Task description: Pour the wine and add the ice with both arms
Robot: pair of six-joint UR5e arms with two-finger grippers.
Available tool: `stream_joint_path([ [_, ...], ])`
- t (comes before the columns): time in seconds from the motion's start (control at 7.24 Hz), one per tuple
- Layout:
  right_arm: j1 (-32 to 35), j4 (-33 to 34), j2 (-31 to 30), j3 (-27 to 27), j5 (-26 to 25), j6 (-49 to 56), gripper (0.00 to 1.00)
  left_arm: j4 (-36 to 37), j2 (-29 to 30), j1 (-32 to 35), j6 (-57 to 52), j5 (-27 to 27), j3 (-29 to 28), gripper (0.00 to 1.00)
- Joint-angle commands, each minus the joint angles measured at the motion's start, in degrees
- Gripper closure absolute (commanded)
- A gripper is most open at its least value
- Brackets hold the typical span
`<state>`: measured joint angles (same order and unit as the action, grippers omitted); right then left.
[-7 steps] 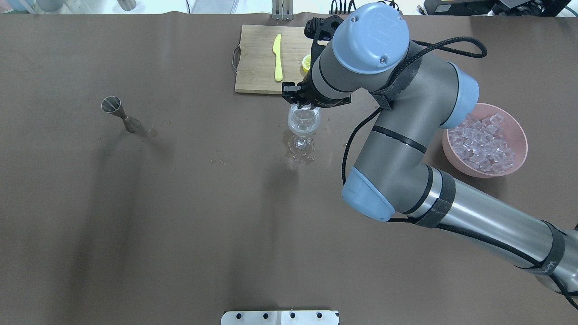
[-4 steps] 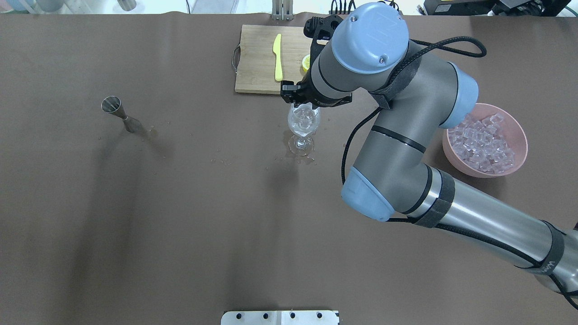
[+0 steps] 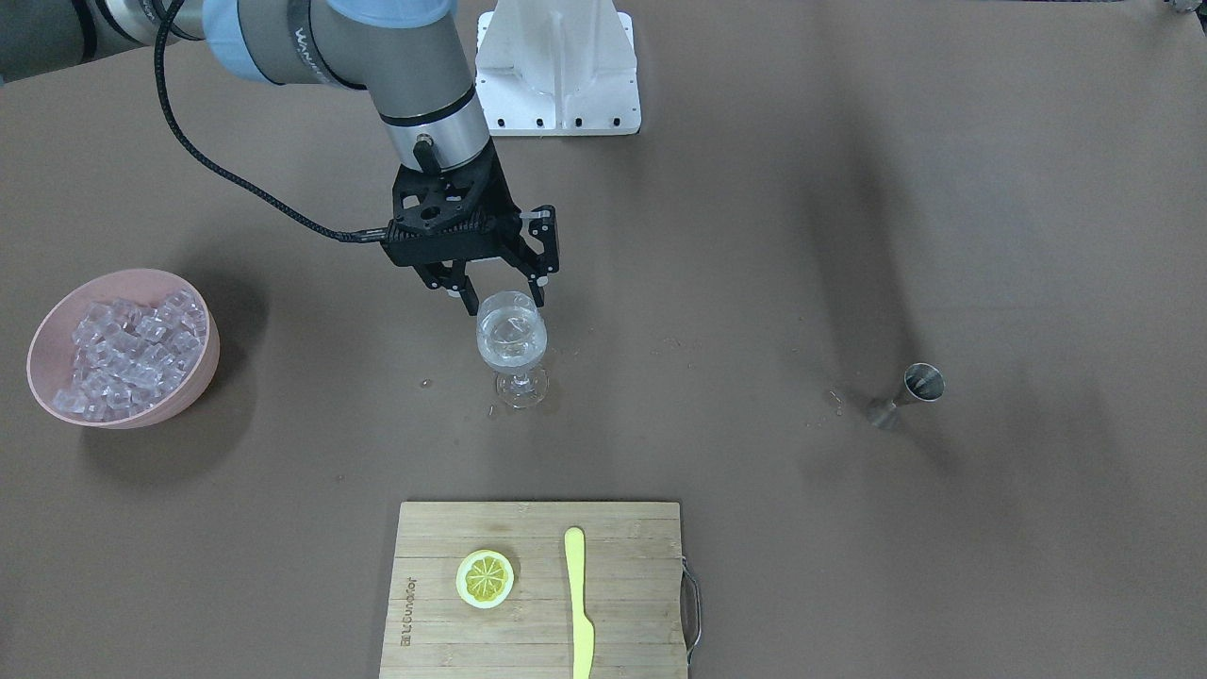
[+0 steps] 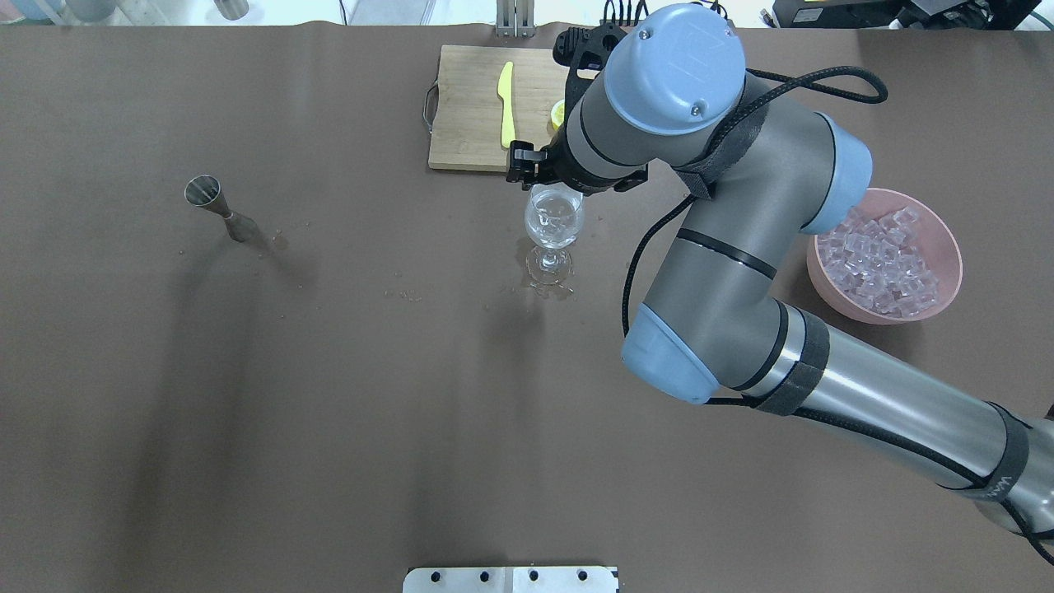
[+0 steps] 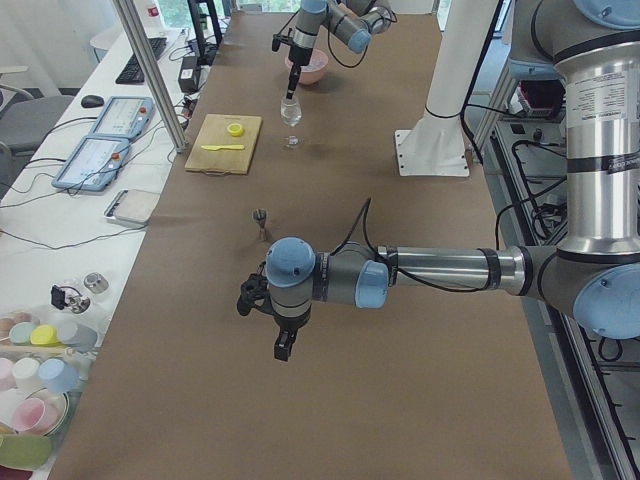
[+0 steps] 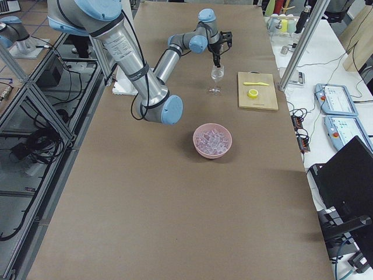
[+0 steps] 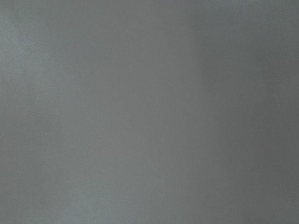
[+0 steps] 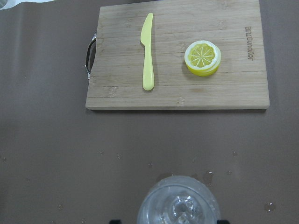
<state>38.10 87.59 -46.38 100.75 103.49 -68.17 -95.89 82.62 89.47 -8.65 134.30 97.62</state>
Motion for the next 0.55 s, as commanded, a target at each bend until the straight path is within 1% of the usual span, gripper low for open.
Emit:
stream_joint_path([
  [0.0,1.27,0.3,-0.03,0.32,0.65,0.5,0.0,0.0,-0.09,0.0,0.12,0.0,-0.07,0.02],
  [0.14,4.15,0.48,-0.2,0.41,4.66,0.76,0.0,0.0,0.0,0.0,0.3,0.0,-0.07,0.02],
  [0.28,9.66,0.48,-1.33,0.5,14.18,1.46,0.0,0.69,0.17,0.0,0.82,0.09,-0.07,0.02],
  [0.41,15.11,0.39,-4.74,1.72,21.76,6.43,0.0,0.88,0.35,0.0,3.26,-0.09,-0.24,0.02],
])
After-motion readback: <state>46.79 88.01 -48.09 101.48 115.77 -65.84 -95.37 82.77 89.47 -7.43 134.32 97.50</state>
